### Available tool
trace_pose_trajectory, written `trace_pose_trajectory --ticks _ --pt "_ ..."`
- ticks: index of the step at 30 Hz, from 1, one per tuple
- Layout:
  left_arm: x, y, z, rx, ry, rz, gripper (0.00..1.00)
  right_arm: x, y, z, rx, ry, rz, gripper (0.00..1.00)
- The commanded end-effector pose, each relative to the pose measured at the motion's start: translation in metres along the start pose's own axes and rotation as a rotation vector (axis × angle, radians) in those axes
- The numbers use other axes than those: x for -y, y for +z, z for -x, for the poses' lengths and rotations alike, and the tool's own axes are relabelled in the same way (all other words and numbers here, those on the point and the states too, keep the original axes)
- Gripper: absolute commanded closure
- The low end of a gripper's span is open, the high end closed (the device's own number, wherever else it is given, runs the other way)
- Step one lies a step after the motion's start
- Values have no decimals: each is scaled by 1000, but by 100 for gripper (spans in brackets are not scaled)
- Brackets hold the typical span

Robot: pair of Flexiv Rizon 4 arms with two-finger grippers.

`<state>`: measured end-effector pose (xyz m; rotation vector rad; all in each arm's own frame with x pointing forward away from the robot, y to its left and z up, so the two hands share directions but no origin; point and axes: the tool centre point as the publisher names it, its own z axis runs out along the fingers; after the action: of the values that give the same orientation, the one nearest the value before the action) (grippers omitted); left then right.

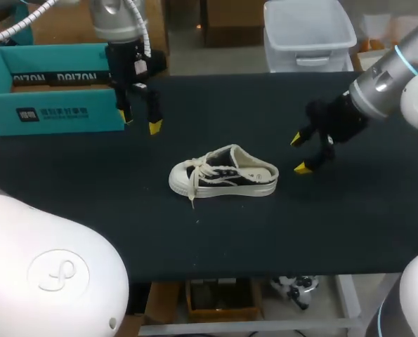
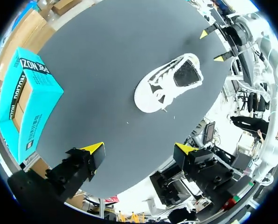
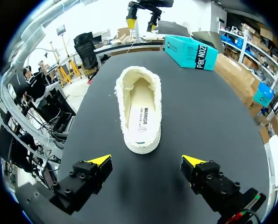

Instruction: Open the shoe tongue, take the insole out of the shoe, put the insole back into the shoe, and pack the shoe into the shoebox

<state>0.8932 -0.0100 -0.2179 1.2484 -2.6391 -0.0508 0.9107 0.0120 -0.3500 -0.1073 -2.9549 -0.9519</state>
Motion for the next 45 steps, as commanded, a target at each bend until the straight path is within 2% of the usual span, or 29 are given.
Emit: trace_pose_trajectory --ticks 1,7,14,24,33,45 --pt "4 7 -13 13 -33 -3 0 -10 18 7 -51 -3 3 0" --pt "11 15 -22 -6 -49 2 0 -13 36 1 -55 -4 23 0" --pt "16 21 -31 -10 -42 17 0 -4 48 -10 -40 21 53 0" --pt "19 26 -36 -16 -38 30 0 6 61 -6 -2 54 102 0" --pt "24 31 -36 -14 -42 39 0 2 84 0 -51 66 138 0" --pt "29 37 -35 -19 -44 40 0 -4 96 -1 -97 96 160 0"
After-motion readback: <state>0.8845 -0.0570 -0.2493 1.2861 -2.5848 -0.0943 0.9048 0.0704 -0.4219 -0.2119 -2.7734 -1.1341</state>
